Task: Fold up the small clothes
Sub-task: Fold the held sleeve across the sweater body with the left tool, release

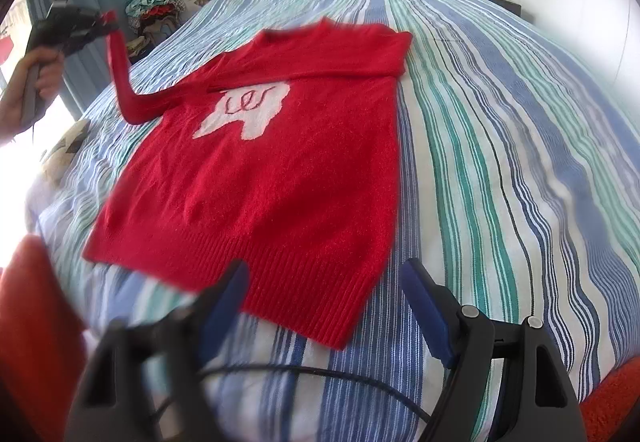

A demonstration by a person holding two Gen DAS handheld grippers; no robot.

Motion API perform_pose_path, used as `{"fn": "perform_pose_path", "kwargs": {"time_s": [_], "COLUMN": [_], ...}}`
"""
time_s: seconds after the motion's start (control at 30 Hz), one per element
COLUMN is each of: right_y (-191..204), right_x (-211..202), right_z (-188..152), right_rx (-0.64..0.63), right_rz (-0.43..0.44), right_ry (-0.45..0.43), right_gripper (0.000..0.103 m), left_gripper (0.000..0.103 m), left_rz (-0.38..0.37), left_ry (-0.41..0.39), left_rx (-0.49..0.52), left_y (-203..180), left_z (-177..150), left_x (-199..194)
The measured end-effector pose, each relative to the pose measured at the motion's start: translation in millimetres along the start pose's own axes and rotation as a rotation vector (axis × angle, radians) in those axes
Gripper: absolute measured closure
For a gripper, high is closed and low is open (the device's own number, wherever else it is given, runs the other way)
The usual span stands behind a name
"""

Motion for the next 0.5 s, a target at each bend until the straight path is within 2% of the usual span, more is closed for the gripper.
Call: {"fn": "perform_pose_path", "kwargs": {"time_s": [0.07,0.13,0.17,0.2,0.23,0.27,0.37,0.43,0.5], "right_y": [-3,-7,-10,-13,-15,-19,-27,-31,-36], "right_x": [-4,-8,-10,-12,-13,-15,-18,-20,-20], "right_z": [2,4,6,8,9,10,13,14,15], "right_rx": [0.013,0.036,0.051,0.067,0.082,0.098,0.138,0.162,0.188], "right_rz": [0.007,0.013,0.018,0.022,0.025,0.028,0.04,0.05,0.06], "right_ry": [-0.014,-0.028,-0.035,-0.042,-0.047,-0.05,-0.06,-0.067,-0.068], "right_gripper": [0.025,0.025,0.025,0.025,0.025,0.025,0.025,0.025,0.025], "left_gripper": [0.098,0.091,0.073,0.06,0.039,0.036,0.036,0.036,0.036], "left_rz": [-0.034,-0.084,-0.102,-0.107,-0.102,-0.103,-0.149,-0.119,-0.055], "left_ry": [-0.014,0.018,0.06,0.106,0.131,0.135,0.175,0.194,0.226], "left_rx": [0.091,0.137,0.15,0.163,0.171,0.176,0.174,0.167,0.153], "left_y": [-53,-95,-113,-126,-134,-138,-130,-105,-74], "left_z": [17,18,13,4,-7,-18,-58,-82,-104], "left_x": [17,39,52,62,68,68,58,51,47]}}
Point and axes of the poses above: each gripper's, at about its wrist camera, not at the fingertips, and x roughly the way its jaws point, y to its left, z to its top, the point moved 5 cm from there along x, roughly the way its jaws point, and after that the axes turned 12 degrees about x, right-handed, at the moved point
